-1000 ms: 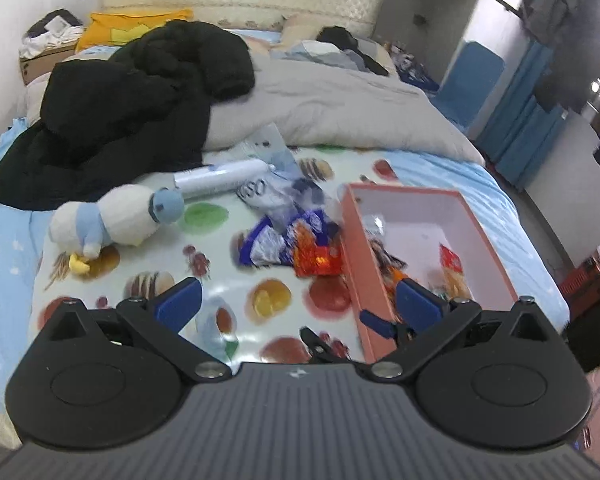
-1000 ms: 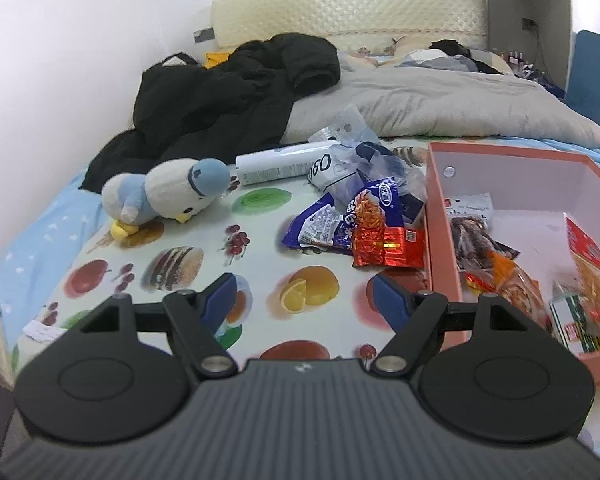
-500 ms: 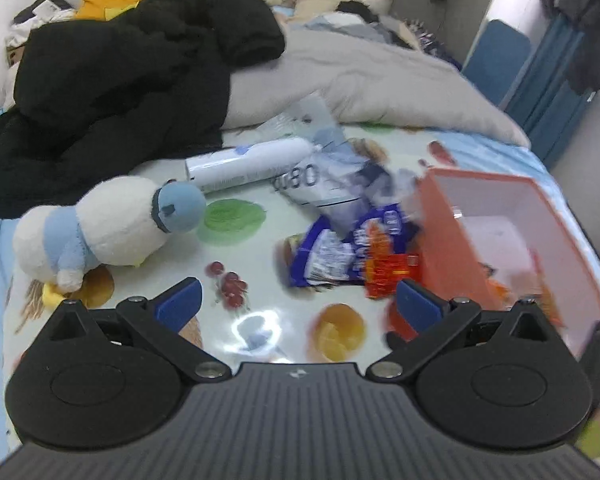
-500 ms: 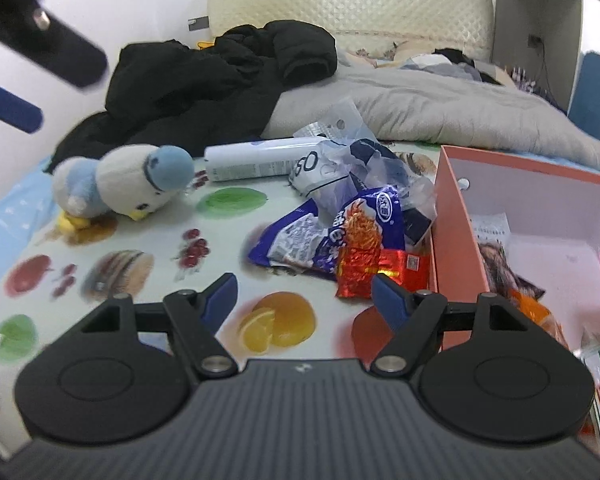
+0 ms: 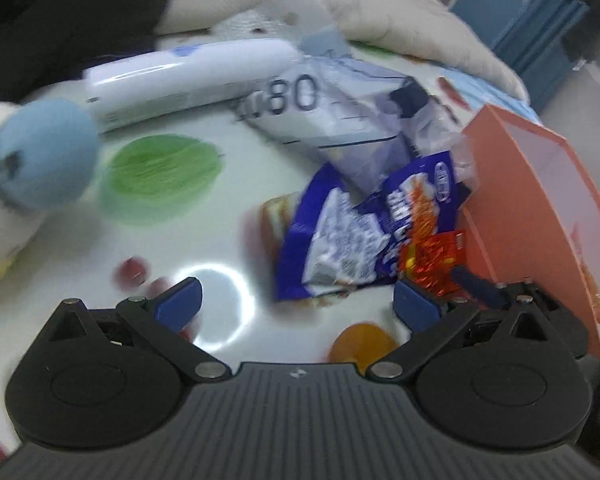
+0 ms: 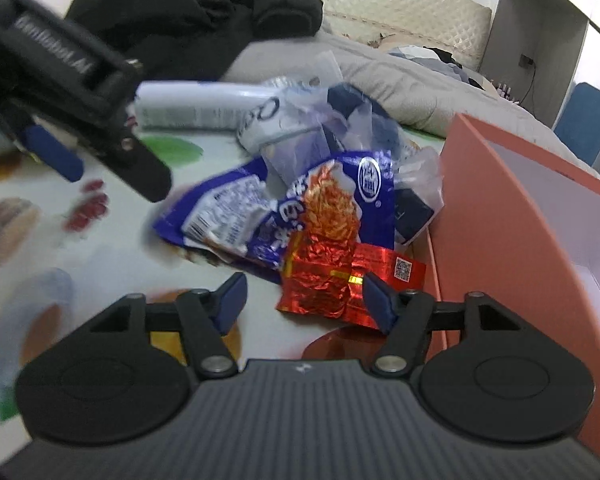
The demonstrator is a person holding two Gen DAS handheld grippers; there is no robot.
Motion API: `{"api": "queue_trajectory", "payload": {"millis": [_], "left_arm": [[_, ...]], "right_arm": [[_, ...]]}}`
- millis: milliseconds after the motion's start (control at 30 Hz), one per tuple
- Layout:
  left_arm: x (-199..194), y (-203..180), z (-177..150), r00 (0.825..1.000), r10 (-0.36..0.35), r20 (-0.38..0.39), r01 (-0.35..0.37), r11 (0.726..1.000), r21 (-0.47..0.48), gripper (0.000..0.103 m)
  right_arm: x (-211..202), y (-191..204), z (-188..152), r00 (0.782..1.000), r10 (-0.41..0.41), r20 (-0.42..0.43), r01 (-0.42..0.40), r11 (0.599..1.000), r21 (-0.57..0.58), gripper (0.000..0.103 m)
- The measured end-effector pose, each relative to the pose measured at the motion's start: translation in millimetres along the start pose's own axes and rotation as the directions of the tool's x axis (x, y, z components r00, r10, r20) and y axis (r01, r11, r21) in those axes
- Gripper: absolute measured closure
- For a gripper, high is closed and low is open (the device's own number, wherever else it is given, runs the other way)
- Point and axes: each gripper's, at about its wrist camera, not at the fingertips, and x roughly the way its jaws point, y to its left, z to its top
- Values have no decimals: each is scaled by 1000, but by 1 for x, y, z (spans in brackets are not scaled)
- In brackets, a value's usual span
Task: Organize snacks
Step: 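Grasp the blue spicy-strip bag with the left tool while the right tool grasps the red foil candy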
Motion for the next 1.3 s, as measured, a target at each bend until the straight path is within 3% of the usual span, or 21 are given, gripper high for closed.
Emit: {"api": "queue_trajectory", "payload": {"millis": [167,233,367,600,633,700,1000,1300], "left_arm": [[25,-9,10,998,-56,-4,56,997,58,1],[34,-13,12,996,-85,-14,85,994,73,4],[45,-23,13,997,-71,-16,72,985,155,14],[55,-31,15,999,-41,-10,43,976,214,27],[55,-32,14,999,-40,-12,41,975,218,35],[52,-34,12,999,-31,-16,33,974,222,36],[23,-29,-22,1000,-3,-17,5,991,133,45],[-33,-27,-101,999,53,-6,-52,998,31,46]], "right_arm": [[13,1,-6,999,-42,3,42,999,-24,49],[14,2,-6,998,-57,8,57,998,-32,59],[10,2,-7,998,-57,10,57,998,-39,62],[1,-1,-10,998,-55,8,55,998,-22,63],[0,0,-11,999,-53,5,53,998,-22,63],[-3,1,-11,999,-52,8,52,998,-25,63],[-30,8,-13,999,-33,13,33,999,-37,63],[-91,18,-33,1000,14,18,-13,998,-67,63]]}}
